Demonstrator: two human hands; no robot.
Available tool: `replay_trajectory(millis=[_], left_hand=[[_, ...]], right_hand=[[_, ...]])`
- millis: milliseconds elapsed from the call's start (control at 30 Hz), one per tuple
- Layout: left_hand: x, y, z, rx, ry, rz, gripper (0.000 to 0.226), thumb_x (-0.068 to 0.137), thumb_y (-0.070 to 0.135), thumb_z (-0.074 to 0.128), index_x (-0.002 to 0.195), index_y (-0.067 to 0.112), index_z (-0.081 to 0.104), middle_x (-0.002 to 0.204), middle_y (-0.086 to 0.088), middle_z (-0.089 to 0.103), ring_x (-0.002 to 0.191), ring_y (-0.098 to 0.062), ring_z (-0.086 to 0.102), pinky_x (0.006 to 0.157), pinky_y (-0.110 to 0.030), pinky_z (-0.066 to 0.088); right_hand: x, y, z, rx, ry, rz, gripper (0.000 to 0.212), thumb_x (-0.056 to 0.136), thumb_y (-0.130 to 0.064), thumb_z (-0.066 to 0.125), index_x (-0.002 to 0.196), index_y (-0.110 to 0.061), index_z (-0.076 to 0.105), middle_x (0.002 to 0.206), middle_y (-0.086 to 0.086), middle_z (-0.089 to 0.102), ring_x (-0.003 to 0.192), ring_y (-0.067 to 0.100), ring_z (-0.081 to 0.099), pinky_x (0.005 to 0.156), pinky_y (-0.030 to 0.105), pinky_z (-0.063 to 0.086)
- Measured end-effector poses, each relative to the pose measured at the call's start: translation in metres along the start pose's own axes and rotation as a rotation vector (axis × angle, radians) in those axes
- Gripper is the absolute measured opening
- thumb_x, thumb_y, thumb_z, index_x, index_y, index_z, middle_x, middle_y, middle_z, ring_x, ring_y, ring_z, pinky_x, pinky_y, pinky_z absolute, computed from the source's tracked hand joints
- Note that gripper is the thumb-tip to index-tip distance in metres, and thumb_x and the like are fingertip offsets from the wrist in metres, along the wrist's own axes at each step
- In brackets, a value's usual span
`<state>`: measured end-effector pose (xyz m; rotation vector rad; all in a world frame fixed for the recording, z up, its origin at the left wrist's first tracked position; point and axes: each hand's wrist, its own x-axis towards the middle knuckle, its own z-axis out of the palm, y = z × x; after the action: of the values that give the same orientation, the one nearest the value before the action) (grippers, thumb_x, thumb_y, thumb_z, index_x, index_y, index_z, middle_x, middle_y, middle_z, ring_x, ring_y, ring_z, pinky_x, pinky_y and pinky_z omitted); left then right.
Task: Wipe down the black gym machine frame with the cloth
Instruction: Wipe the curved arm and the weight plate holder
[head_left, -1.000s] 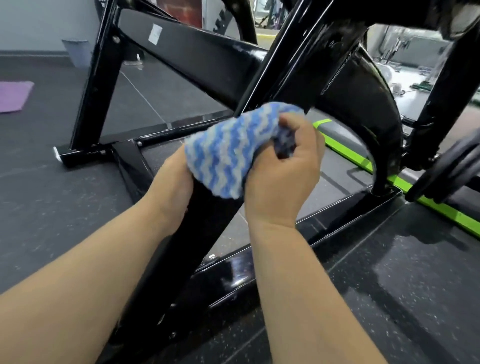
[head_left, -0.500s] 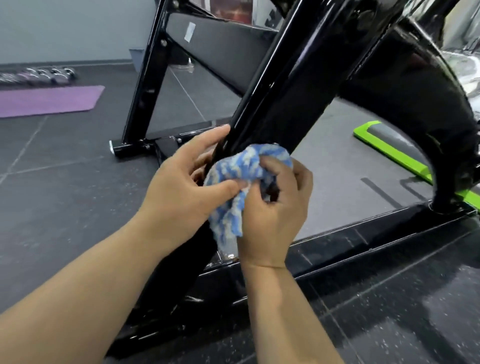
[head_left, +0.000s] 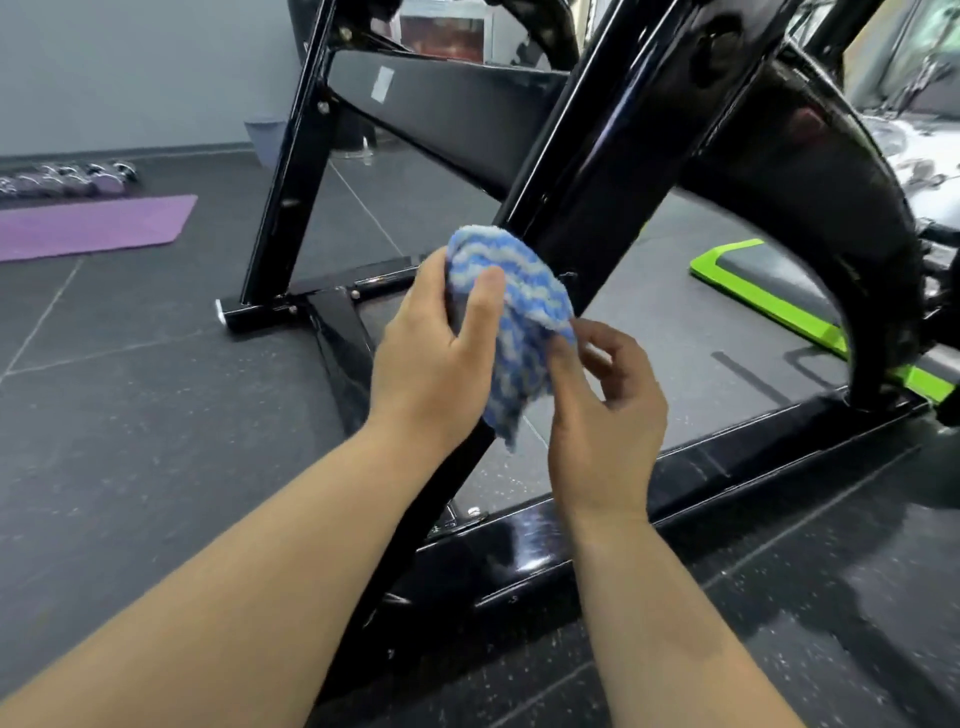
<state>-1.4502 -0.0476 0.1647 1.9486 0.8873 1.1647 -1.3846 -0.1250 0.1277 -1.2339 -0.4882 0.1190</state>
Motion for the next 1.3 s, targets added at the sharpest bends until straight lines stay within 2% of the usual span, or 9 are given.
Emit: replay_trajectory(millis=[167, 267, 533, 700, 867, 967, 1067, 1200, 1300], left_hand=[[0.039, 0.021, 0.003, 0.071, -0.226, 0.102, 0.056, 0.085, 0.058, 0.058, 0.125, 0.025, 0.038, 0.105, 0.002, 0.061, 0.092, -0.016, 0.059, 0.074, -0.030, 0.041], [0.031, -0.006, -0.006, 0.034, -0.267, 0.112, 0.042, 0.083, 0.058, 0.060, 0.110, 0.029, 0.045, 0.090, 0.008, 0.063, 0.081, -0.011, 0.060, 0.070, -0.029, 0.042], [0.029, -0.019, -0.017, -0.058, -0.282, 0.085, 0.032, 0.087, 0.047, 0.059, 0.107, 0.028, 0.042, 0.075, 0.014, 0.056, 0.064, 0.010, 0.054, 0.060, -0.008, 0.040], [0.056, -0.006, -0.001, -0.125, -0.258, 0.021, 0.037, 0.096, 0.056, 0.037, 0.087, 0.022, 0.050, 0.070, 0.014, 0.049, 0.064, -0.001, 0.047, 0.067, -0.021, 0.038], [0.026, -0.051, -0.020, -0.070, -0.381, -0.093, 0.061, 0.098, 0.057, 0.027, 0.086, 0.010, 0.064, 0.077, 0.000, 0.072, 0.078, -0.015, 0.067, 0.084, -0.033, 0.049], [0.034, -0.034, -0.019, 0.014, -0.350, -0.059, 0.054, 0.100, 0.049, 0.029, 0.070, 0.009, 0.050, 0.062, -0.002, 0.055, 0.064, -0.020, 0.052, 0.071, -0.031, 0.042], [0.057, 0.001, -0.012, -0.044, -0.183, 0.003, 0.035, 0.100, 0.048, 0.031, 0.090, 0.021, 0.051, 0.073, 0.011, 0.051, 0.067, 0.000, 0.050, 0.060, -0.014, 0.034], [0.070, 0.013, 0.003, -0.012, -0.176, 0.027, 0.042, 0.103, 0.043, 0.022, 0.081, 0.017, 0.047, 0.075, 0.009, 0.051, 0.076, -0.014, 0.049, 0.067, -0.029, 0.031], [0.037, -0.021, -0.002, 0.054, -0.145, 0.074, 0.045, 0.101, 0.045, 0.028, 0.064, 0.027, 0.045, 0.064, 0.009, 0.053, 0.068, -0.006, 0.050, 0.067, -0.026, 0.032]], right_hand=[[0.012, -0.013, 0.008, 0.250, 0.151, 0.140, 0.026, 0.081, -0.009, 0.070, 0.097, -0.022, 0.054, 0.100, 0.002, 0.056, 0.077, 0.016, 0.062, 0.069, 0.025, 0.053], [0.020, -0.019, 0.012, 0.455, 0.271, 0.196, 0.016, 0.086, 0.002, 0.053, 0.091, -0.013, 0.049, 0.076, 0.000, 0.055, 0.056, 0.010, 0.053, 0.059, 0.023, 0.047], [0.005, 0.000, 0.028, 0.372, 0.321, 0.287, 0.021, 0.086, 0.004, 0.051, 0.085, -0.017, 0.055, 0.082, 0.005, 0.050, 0.063, 0.012, 0.049, 0.065, 0.024, 0.043], [0.008, 0.000, 0.024, 0.377, 0.235, 0.241, 0.036, 0.083, 0.011, 0.052, 0.099, -0.021, 0.054, 0.100, 0.008, 0.057, 0.076, 0.015, 0.054, 0.071, 0.026, 0.046], [0.004, 0.008, 0.025, 0.229, 0.242, 0.149, 0.036, 0.087, 0.005, 0.059, 0.116, -0.016, 0.056, 0.105, -0.003, 0.067, 0.096, 0.007, 0.065, 0.084, 0.021, 0.051], [-0.008, 0.014, 0.029, 0.175, 0.202, 0.227, 0.021, 0.091, -0.011, 0.063, 0.108, -0.024, 0.063, 0.098, -0.008, 0.072, 0.097, 0.010, 0.068, 0.085, 0.031, 0.055], [0.007, 0.000, 0.028, 0.114, 0.302, 0.110, 0.013, 0.090, -0.009, 0.064, 0.096, -0.019, 0.068, 0.081, -0.011, 0.073, 0.083, 0.001, 0.068, 0.074, 0.015, 0.053], [0.038, -0.009, 0.028, -0.025, 0.352, -0.028, 0.013, 0.090, -0.011, 0.063, 0.093, -0.022, 0.069, 0.084, -0.010, 0.070, 0.077, -0.002, 0.065, 0.074, 0.015, 0.051], [0.017, 0.022, 0.027, -0.151, 0.351, 0.108, 0.010, 0.088, -0.017, 0.065, 0.084, -0.026, 0.068, 0.094, 0.001, 0.069, 0.082, 0.009, 0.065, 0.079, 0.025, 0.053]])
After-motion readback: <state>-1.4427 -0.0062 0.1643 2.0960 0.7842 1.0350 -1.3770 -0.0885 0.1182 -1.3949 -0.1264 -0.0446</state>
